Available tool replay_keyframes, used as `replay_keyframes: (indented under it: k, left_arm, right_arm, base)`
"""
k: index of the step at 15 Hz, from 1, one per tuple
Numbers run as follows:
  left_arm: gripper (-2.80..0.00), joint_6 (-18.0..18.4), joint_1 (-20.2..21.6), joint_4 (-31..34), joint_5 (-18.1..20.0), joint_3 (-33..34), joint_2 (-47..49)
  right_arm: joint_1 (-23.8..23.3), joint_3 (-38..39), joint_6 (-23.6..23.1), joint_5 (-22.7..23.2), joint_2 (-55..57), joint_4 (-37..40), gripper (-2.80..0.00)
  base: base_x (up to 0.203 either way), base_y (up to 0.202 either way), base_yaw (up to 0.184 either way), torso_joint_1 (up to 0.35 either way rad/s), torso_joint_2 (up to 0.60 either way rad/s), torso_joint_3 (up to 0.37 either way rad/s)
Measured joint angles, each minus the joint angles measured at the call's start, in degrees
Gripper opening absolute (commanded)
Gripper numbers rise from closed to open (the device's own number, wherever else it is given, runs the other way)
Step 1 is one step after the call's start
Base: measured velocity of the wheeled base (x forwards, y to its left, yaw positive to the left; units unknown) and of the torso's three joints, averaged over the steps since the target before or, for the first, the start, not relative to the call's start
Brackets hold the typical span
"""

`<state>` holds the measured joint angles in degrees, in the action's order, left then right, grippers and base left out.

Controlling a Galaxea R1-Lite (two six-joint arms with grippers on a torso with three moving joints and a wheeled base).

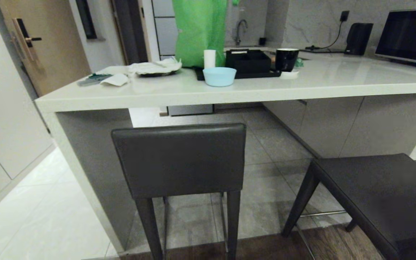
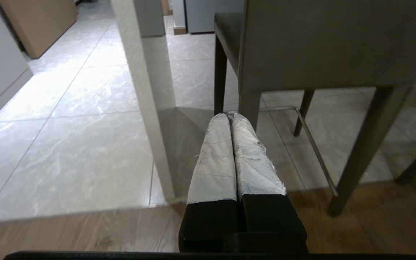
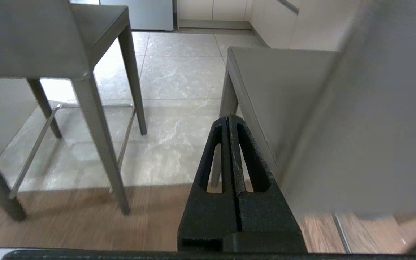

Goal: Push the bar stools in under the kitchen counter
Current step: Push the gray chair back under the dining table

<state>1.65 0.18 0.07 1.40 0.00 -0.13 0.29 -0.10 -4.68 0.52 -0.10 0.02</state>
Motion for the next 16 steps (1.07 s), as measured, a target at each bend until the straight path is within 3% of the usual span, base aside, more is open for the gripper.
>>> replay_keyframes:
  k: [9, 16]
  left_arm:
    - [-2.80, 0.56, 0.00, 0.02, 0.10, 0.00, 0.02]
    - [-2.80, 1.18, -0.02, -0.07, 0.02, 0.00, 0.02]
  right_arm:
    - [0.01, 0.00, 0.15, -0.12, 0.02, 0.05, -2.80]
    - [0.04, 0.00, 0.24, -0.21, 0.02, 0.07, -2.80]
  base:
    - [-0.196, 0.000, -0.001, 0.002, 0.00, 0.001]
    - [-0.014, 0.000, 0.000, -0.001, 0.00, 0.001]
